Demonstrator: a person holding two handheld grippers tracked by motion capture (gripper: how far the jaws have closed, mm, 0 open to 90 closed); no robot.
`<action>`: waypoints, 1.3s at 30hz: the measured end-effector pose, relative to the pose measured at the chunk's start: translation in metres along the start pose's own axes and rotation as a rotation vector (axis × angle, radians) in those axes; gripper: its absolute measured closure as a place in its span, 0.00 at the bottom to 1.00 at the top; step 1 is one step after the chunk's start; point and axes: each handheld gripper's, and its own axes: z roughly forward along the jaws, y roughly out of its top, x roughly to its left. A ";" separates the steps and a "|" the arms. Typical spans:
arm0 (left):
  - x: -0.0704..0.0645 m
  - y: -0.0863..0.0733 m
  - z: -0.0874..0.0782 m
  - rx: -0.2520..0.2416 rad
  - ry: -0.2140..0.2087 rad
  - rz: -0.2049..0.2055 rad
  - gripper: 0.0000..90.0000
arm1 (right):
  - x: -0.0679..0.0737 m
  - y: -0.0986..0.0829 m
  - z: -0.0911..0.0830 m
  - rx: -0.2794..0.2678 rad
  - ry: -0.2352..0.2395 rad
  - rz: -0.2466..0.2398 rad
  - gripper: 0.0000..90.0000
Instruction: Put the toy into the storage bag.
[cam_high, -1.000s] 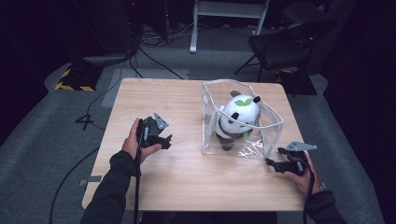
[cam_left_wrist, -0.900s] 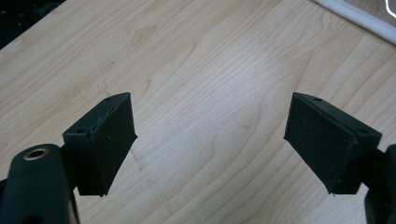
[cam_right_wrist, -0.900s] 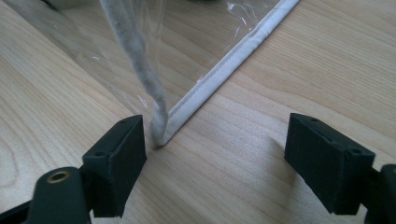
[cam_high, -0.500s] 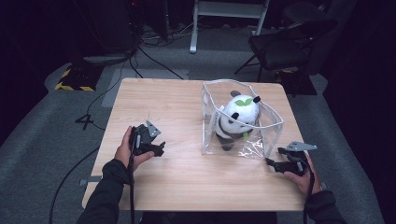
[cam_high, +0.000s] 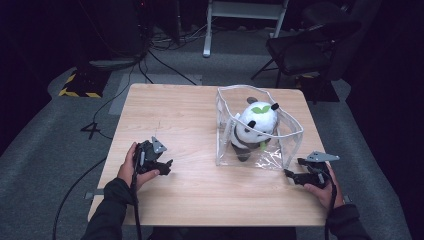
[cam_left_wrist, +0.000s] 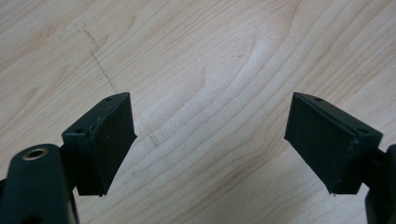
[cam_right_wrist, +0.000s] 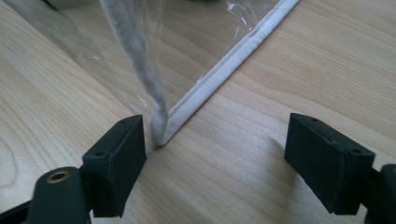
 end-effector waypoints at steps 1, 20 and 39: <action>0.000 -0.001 0.000 -0.006 -0.007 -0.007 0.18 | 0.000 0.000 0.000 0.000 0.000 0.000 0.23; -0.008 -0.041 0.004 -0.003 0.004 -0.035 0.18 | 0.000 0.000 0.000 0.000 0.000 0.000 0.23; -0.008 -0.085 -0.009 -0.074 -0.073 -0.219 0.18 | 0.000 0.000 -0.001 -0.001 -0.003 0.005 0.23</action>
